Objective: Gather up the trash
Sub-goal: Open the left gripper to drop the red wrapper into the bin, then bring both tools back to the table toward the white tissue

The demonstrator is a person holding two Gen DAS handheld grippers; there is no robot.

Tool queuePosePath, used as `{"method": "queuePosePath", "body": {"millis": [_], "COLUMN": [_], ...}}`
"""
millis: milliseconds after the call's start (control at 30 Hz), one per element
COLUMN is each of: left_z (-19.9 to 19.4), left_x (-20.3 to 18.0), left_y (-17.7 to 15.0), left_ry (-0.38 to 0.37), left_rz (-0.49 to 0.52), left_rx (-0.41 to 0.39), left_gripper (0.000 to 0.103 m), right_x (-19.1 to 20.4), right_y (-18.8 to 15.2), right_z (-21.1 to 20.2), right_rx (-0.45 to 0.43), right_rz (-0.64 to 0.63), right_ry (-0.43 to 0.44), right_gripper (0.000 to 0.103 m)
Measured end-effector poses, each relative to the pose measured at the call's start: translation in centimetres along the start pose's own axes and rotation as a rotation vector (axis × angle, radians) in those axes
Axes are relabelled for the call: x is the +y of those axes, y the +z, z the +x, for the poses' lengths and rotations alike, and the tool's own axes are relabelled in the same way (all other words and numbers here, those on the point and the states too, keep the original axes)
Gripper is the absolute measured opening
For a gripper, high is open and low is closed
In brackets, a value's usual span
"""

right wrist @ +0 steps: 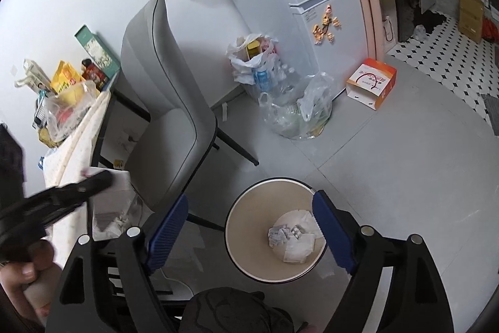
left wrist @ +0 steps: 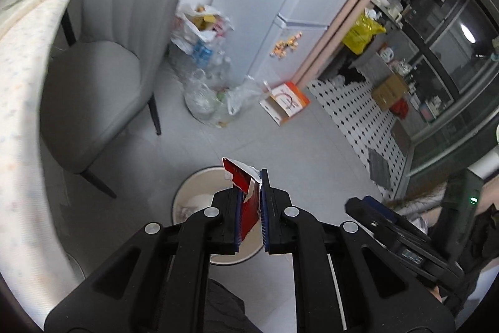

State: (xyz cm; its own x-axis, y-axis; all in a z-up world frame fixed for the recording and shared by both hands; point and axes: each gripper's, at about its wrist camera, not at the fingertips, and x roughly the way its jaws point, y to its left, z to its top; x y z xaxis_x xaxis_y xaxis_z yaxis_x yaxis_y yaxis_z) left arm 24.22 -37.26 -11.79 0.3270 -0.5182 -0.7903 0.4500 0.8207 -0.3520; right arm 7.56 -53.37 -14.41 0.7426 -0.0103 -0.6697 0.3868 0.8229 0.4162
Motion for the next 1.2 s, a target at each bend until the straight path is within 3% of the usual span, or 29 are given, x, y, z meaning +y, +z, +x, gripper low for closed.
{"method": "queuePosePath", "body": {"millis": [67,100,133,167,300,633,1200], "left_z": [0.9,1.3,1.5,1.5,1.1,-5.0,-17.3], "left_x": [-0.2,-0.3,-0.4,-0.5,-0.7,3.3,15.7], "left_y": [0.0,-0.1,-0.1,-0.2,-0.2,0.6,1.5], "left_ry": [-0.021,-0.034,-0.042,-0.046,-0.074,0.020,0.177], "left_rz": [-0.017,-0.026,-0.035,-0.036,-0.026,-0.067,-0.196], "left_rx": [0.016,0.020,0.023,0.014,0.001,-0.130,-0.324], "left_gripper": [0.013,0.028,0.053,0.060,0.072,0.091,0.093], "right_x": [-0.4,-0.7,-0.9,-1.1,-1.3,3.0,19.6], "right_y": [0.0,0.0,0.0,0.1,0.1,0.0,0.1], "right_z": [-0.6,-0.9,-1.1,-1.3,-1.6,-1.0,0.9], "right_rx": [-0.009,-0.014,-0.018,-0.021,-0.029,-0.032,0.012], "right_rz": [0.007,0.013,0.018,0.022,0.032,-0.029,-0.246], "right_ry": [0.000,0.002,0.004,0.005,0.007,0.076,0.228], "right_gripper": [0.081,0.082,0.082,0.082,0.082,0.086,0.088]}}
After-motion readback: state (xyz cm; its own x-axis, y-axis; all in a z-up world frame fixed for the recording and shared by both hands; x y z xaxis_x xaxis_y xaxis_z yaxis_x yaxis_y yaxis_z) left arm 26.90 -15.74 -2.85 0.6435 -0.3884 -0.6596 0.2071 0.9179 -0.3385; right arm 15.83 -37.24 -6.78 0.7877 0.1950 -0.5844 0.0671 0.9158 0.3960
